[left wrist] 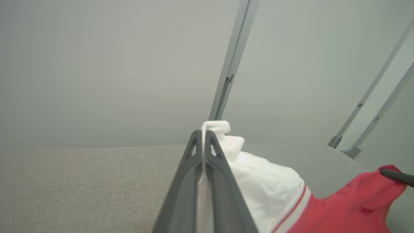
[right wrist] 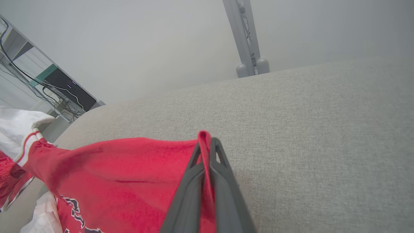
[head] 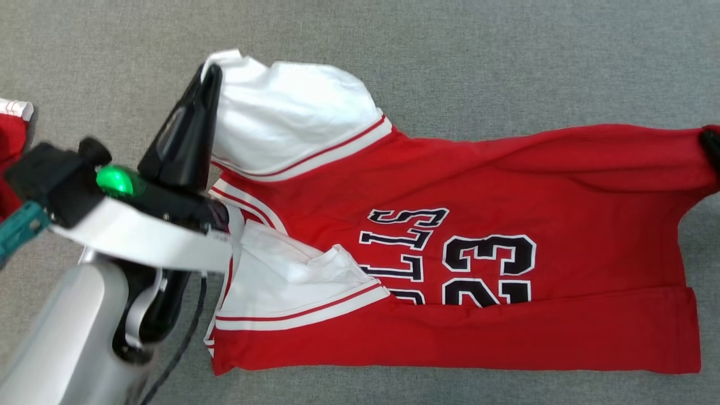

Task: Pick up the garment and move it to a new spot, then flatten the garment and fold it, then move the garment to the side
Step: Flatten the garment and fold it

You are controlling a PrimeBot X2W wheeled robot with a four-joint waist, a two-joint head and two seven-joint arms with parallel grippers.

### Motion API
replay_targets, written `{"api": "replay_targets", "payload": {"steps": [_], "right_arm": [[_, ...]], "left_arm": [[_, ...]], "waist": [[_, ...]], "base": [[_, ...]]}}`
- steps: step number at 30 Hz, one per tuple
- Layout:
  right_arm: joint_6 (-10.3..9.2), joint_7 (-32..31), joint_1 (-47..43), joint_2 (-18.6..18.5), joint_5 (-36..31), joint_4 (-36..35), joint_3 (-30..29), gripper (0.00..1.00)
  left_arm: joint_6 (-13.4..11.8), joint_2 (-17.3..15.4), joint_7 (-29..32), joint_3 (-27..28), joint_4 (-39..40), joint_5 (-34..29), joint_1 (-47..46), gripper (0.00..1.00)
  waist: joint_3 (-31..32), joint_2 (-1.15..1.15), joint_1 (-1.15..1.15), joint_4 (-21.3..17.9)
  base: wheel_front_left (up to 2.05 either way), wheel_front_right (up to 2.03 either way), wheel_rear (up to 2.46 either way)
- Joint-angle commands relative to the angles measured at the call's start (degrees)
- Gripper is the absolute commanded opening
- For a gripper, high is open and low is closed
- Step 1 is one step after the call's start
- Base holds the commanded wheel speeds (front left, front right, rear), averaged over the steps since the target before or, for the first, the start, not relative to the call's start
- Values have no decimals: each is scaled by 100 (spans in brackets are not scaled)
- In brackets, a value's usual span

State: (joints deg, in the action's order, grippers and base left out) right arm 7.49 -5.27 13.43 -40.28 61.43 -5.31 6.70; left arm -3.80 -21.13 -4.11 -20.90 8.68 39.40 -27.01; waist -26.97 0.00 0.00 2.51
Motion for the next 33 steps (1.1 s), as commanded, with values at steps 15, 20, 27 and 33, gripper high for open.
{"api": "replay_targets", "payload": {"steps": [15,20,27,33], "right_arm": [[2,960,-938,-1,-444,-66,468,0],[2,1421,-1107,-88,-806,73,704,0],[2,1743,-1392,-50,-893,268,840,0],[2,1788,-1419,199,-971,686,1027,100]], "left_arm": [[-331,4,151,-170,783,598,1867,0],[-320,80,133,-239,637,777,2201,0],[-426,122,105,-218,451,965,2604,0],[-468,143,65,-256,-12,944,2691,100]], "waist": [[148,0,0,-60],[208,0,0,-68],[275,0,0,-96],[279,0,0,-81]], "base": [[0,0,0],[0,0,0],[0,0,0],[0,0,0]]}}
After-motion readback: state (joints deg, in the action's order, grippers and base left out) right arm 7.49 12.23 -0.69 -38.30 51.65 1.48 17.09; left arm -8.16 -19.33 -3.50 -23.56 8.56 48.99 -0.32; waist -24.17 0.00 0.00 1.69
